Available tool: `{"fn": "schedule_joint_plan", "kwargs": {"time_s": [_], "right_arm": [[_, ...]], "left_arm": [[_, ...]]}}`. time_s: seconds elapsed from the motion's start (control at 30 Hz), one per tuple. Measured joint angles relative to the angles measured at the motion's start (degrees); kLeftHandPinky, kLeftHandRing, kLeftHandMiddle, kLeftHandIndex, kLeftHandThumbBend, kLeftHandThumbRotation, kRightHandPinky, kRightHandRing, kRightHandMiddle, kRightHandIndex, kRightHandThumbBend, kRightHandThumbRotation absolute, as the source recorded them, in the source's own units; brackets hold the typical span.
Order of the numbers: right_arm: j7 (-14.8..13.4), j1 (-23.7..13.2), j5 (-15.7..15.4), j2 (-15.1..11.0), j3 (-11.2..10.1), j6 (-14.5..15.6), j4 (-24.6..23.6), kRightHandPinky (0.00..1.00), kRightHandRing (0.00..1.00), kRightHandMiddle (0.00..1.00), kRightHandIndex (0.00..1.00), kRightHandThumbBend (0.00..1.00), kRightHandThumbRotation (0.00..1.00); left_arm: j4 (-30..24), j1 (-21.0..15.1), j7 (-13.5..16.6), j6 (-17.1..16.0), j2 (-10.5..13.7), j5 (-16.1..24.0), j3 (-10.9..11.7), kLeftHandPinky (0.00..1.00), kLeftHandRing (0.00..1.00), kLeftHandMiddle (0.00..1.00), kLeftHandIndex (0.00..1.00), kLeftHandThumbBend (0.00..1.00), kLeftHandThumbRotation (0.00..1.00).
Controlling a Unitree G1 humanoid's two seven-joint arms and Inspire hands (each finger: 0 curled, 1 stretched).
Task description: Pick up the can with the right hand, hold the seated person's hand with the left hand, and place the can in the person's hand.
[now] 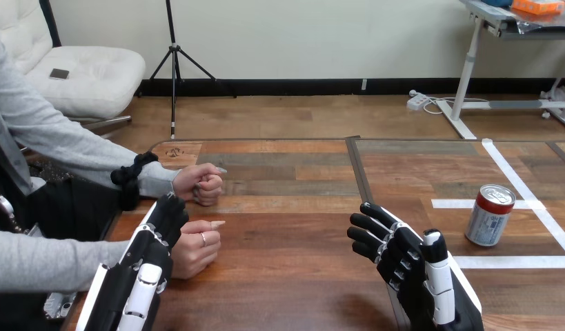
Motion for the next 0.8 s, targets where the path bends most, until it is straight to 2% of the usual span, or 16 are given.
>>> {"fn": "schedule_joint_plan", "kwargs": {"time_s": [0.2, 0.53, 0.8], "right_arm": [[-0.03, 0.01, 0.0, 0.0, 0.0, 0.0, -0.04, 0.9, 0.86, 0.85, 0.87, 0.79, 1.0], [-0.09, 0.2, 0.03, -0.03, -0.02, 0.67, -1.54, 0.93, 0.87, 0.86, 0.87, 0.77, 1.0], [-0.25, 0.25, 0.03, -0.03, -0.06, 1.13, -3.08, 0.92, 0.87, 0.86, 0.86, 0.78, 1.0]], "left_arm": [[-0.35, 0.01, -0.51, -0.11, -0.02, -0.87, 0.0, 1.0, 0.96, 0.94, 0.94, 0.46, 0.8], [-0.97, 0.02, -2.99, -0.55, -0.13, -4.52, -0.03, 1.0, 0.97, 0.94, 0.94, 0.44, 0.78], [-2.59, 0.04, -3.11, -0.58, -0.06, -4.81, 0.02, 1.0, 0.98, 0.95, 0.94, 0.42, 0.79]]}}
